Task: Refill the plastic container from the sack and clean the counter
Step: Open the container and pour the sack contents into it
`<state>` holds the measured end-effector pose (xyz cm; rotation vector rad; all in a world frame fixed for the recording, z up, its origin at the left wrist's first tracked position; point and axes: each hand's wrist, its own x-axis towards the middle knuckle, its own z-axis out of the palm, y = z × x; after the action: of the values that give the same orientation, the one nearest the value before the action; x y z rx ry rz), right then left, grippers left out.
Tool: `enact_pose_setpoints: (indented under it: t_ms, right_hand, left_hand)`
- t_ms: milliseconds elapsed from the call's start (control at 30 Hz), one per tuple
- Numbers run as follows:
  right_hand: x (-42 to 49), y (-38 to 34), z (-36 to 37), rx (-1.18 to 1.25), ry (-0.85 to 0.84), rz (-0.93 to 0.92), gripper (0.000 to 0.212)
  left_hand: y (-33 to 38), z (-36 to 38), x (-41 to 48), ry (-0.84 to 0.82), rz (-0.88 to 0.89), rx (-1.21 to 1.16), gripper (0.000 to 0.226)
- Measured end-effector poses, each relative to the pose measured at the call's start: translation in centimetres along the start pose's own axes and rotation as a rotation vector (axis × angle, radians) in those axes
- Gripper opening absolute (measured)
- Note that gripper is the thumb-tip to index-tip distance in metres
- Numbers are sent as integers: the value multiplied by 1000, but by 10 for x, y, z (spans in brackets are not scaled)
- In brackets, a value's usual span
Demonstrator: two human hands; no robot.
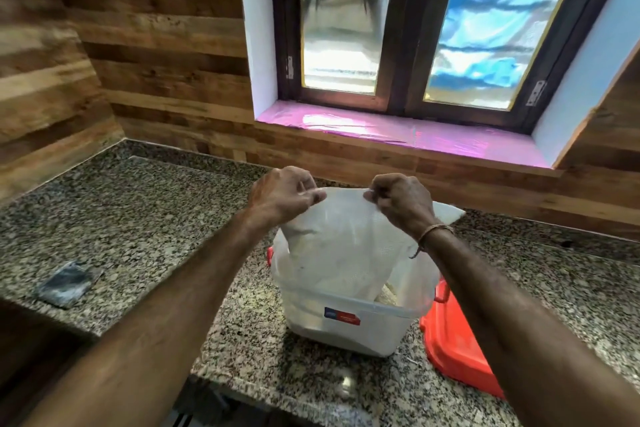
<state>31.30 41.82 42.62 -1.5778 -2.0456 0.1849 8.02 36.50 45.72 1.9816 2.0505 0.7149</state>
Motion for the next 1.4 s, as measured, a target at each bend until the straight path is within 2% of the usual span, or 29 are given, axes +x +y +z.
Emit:
enact_pose_setpoints:
  t_ms: [100,200,300,333,400,433,500,533,600,633,700,800,900,1000,1067,1133,1200,1233,1300,1400]
  right_hand:
    - [8,8,-7,48,-31,98,24]
    - [7,-4,-7,63,-134,21,14]
    - [2,-12,-2,-11,-113,-29,17]
    - [2,-11,-1,-15,-74,-11,14]
    - [3,-8,2,16,-22,24,11]
    - [4,-7,2,40,-2,31,11]
    - [6,-5,0,94,34,33,11]
    - [7,-4,0,113,53,35,13]
    - [7,-1,0,134,67,48,15]
    - [7,1,1,137,73,53,15]
    - [7,4,3,139,92,52,13]
    - [10,6,-1,149,90,44,14]
    - [15,8,-7,177,71,59,13]
    - [16,11,-11,181,54,49,12]
    - [13,16,-14,179,-14,21,15]
    - [8,29,-18,144,-113,20,33]
    - [2,44,-26,106,-191,67,55]
    - [0,51,-30,122,-216,98,57]
    - [-2,63,-40,172,-239,114,40]
    - [-3,69,-50,232,-203,108,40]
  left_hand:
    - [-25,-2,-9,-19,-32,-311,31]
    - [-26,11,-15,87,-22,-378,15]
    - [-14,23,-14,231,93,-166,4]
    - [-12,26,-13,289,169,-51,16]
    - [-9,30,-8,377,307,182,58]
    - [-8,30,-6,394,351,242,72]
    - [-7,29,-3,320,420,281,81]
    - [-10,31,-3,244,455,293,78]
    - [-16,33,-8,141,529,327,56]
    - [-20,34,-10,167,562,339,46]
    - [-25,33,-14,278,570,314,43]
    - [-26,29,-18,346,387,83,54]
    - [-34,27,-16,191,44,-488,58]
    - [-43,33,-15,11,-66,-908,40]
    - [-44,38,-18,0,-121,-1077,27]
    - [-45,40,-19,36,-170,-1144,20]
    - [-44,41,-18,58,-212,-1176,23]
    - [-43,41,-17,60,-238,-1203,25]
    - [-37,41,-16,64,-254,-1237,27]
    - [-32,42,-16,34,-148,-1180,26]
